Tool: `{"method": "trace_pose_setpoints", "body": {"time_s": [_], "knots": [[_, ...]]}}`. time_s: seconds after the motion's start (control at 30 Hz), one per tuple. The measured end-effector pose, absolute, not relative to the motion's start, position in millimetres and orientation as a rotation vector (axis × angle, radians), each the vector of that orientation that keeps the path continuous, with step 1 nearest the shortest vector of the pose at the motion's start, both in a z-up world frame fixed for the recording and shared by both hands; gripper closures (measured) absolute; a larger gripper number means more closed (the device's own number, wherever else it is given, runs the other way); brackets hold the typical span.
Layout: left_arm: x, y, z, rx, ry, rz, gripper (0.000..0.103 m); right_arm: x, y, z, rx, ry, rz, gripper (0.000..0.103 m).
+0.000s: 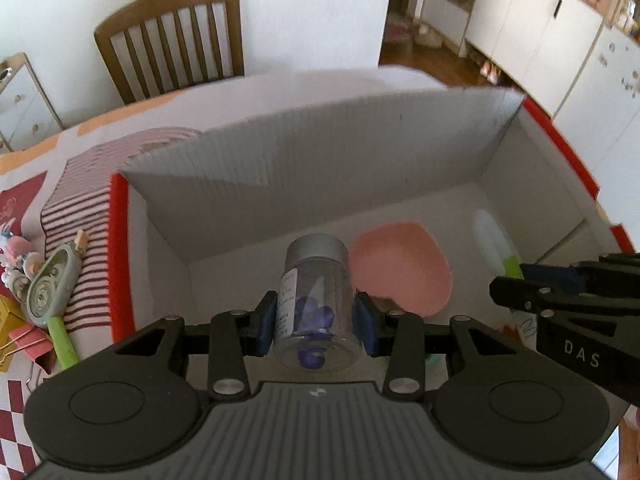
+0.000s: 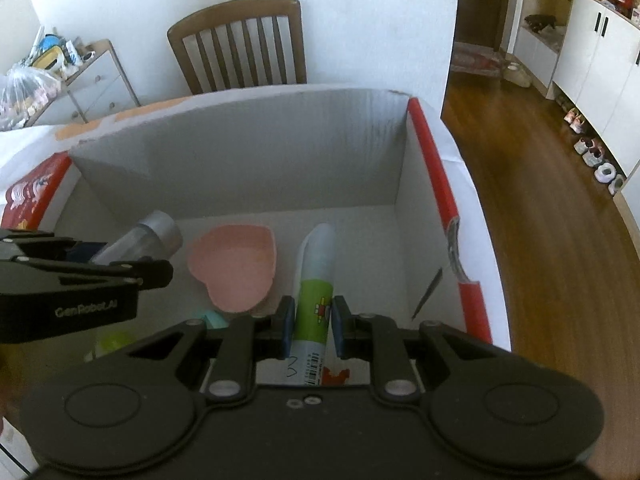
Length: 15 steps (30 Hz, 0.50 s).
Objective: Organize rigid objects
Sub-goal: 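Open both tools to drop the jar and glue stick into the box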
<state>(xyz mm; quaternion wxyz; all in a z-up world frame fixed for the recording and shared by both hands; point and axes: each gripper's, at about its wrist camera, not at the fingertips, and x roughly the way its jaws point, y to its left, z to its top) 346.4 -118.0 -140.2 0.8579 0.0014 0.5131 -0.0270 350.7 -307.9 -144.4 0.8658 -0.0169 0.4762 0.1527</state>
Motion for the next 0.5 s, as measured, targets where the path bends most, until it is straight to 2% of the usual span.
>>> {"method": "trace_pose_setpoints", "body": {"time_s": [0.5], "knots": [[353.5,-119.6,-149.3,-0.003,1.152,-0.054,0.062,357.3,-304.6,-142.4,-0.048,1.048,0.33,0.084]]}}
